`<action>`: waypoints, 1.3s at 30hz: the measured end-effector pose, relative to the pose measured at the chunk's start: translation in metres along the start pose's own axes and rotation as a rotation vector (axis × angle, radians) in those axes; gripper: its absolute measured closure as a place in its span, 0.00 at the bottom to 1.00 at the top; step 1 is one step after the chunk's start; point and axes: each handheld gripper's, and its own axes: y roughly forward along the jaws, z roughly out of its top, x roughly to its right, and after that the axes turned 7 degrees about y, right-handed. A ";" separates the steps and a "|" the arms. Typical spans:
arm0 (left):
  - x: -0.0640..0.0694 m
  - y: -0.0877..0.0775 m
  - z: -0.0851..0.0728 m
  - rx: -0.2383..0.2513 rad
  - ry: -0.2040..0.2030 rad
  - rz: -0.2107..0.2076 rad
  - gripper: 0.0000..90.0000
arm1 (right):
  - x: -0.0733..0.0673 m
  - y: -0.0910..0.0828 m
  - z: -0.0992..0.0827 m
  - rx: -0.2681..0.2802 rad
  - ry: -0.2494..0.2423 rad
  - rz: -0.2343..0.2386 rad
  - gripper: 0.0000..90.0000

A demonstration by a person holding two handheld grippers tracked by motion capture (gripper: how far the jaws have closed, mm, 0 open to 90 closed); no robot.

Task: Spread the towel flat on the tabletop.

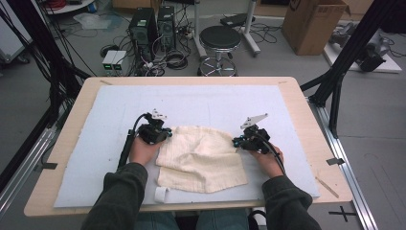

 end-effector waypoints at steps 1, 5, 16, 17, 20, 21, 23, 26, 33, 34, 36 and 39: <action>0.000 0.000 0.000 -0.001 0.003 -0.002 0.96 | 0.001 0.000 0.001 0.000 -0.004 -0.002 0.95; -0.003 -0.004 0.000 -0.008 0.006 0.015 0.97 | 0.002 -0.006 0.008 0.025 0.000 0.009 0.95; -0.032 -0.022 0.011 0.077 -0.084 0.113 0.97 | 0.012 -0.017 0.053 0.072 -0.043 -0.042 0.95; -0.037 -0.023 0.016 0.092 -0.090 0.127 0.97 | 0.016 -0.015 0.061 0.078 -0.047 -0.064 0.95; -0.048 -0.019 0.033 0.114 -0.137 0.191 0.88 | 0.030 -0.012 0.087 0.126 0.011 -0.185 0.80; -0.053 -0.020 0.038 0.123 -0.162 0.165 0.79 | 0.036 -0.012 0.094 0.140 0.047 -0.195 0.76; -0.055 -0.023 0.038 0.151 -0.167 0.153 0.76 | 0.040 -0.014 0.102 0.166 0.066 -0.201 0.72; -0.054 -0.024 0.033 0.127 -0.143 0.128 0.72 | 0.037 -0.013 0.100 0.141 0.047 -0.179 0.69; -0.039 -0.041 0.014 0.166 -0.115 0.045 0.71 | 0.028 -0.013 0.071 0.120 0.063 -0.111 0.66; -0.036 -0.044 0.011 0.167 -0.107 0.035 0.70 | 0.025 -0.015 0.067 0.132 0.055 -0.100 0.66; -0.028 -0.052 0.004 0.187 -0.089 0.012 0.70 | 0.020 -0.020 0.059 0.141 0.050 -0.081 0.63; -0.017 -0.063 -0.006 0.196 -0.058 -0.007 0.67 | 0.010 -0.029 0.049 0.134 0.065 -0.014 0.58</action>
